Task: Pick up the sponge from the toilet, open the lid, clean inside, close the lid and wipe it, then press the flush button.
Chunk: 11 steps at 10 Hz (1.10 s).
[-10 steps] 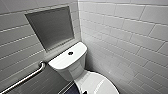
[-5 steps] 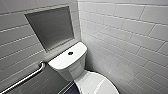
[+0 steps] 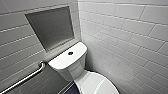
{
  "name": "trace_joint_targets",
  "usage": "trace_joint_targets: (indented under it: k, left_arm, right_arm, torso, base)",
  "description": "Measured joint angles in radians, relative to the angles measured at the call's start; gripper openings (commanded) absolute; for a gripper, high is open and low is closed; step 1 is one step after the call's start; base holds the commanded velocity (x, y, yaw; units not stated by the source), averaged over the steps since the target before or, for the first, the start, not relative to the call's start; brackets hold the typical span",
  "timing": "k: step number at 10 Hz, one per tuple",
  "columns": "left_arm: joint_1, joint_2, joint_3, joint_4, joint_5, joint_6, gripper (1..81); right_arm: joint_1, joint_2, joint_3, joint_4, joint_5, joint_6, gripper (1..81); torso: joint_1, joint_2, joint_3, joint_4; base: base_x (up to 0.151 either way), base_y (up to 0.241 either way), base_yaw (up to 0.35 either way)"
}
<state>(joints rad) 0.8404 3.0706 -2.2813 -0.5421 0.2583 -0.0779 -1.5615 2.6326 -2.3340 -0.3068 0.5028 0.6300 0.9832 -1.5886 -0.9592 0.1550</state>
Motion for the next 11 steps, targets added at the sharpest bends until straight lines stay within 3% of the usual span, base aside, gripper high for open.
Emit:
trace_joint_targets:
  k: [5, 7, 11]
  left_arm:
    - [-0.029, 0.084, -0.13, 0.0, -0.031, -0.002, 81.1]
    - [-0.032, 0.083, -0.131, -0.003, -0.05, -0.003, 81.1]
    - [-0.048, 0.077, -0.123, -0.017, -0.034, -0.005, 81.1]
  right_arm:
    - [0.008, 0.006, 0.0, 0.0, 0.0, 0.0, 1.0]
    - [0.009, 0.006, 0.0, -0.001, -0.001, 0.0, 1.0]
    - [0.01, 0.006, 0.0, -0.001, 0.0, 0.0, 1.0]
  torso:
    - [0.0, 0.0, -0.019, 0.0]
    - [0.0, 0.0, -0.041, 0.0]
    - [0.001, 0.0, -0.043, 0.0]
  base:
    - [0.0, 0.0, 0.0]
    - [0.0, 0.0, 0.0]
    - [0.0, 0.0, 0.0]
